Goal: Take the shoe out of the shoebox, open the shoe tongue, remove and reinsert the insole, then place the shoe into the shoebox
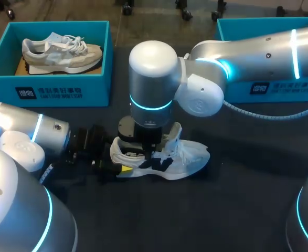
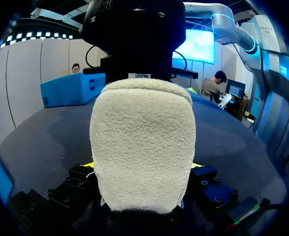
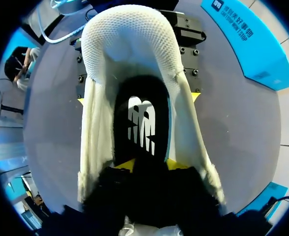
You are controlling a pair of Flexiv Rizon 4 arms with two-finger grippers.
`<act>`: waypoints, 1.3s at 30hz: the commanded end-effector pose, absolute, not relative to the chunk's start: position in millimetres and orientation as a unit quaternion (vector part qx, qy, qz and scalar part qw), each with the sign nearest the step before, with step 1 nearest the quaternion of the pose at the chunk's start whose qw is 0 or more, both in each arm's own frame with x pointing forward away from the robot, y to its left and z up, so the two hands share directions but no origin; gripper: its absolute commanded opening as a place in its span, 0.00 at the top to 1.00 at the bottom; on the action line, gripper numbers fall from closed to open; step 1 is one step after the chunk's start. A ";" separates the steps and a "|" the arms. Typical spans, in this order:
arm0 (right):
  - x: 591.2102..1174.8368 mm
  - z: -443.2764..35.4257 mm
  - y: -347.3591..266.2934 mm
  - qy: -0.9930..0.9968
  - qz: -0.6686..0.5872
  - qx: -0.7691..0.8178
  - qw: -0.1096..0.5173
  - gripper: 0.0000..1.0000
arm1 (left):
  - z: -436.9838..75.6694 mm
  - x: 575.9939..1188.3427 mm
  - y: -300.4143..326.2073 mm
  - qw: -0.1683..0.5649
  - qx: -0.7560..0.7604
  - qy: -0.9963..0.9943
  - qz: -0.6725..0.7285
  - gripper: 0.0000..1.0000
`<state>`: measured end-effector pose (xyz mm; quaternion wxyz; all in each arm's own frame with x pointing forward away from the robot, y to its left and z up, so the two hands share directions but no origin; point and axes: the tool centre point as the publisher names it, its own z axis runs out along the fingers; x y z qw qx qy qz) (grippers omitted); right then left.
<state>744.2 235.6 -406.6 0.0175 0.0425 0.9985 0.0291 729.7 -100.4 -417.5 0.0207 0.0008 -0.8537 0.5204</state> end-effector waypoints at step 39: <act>736.0 -315.1 218.8 0.995 0.063 0.064 0.051 1.00 | -418.6 731.1 -100.9 0.021 0.002 -0.854 0.520 1.00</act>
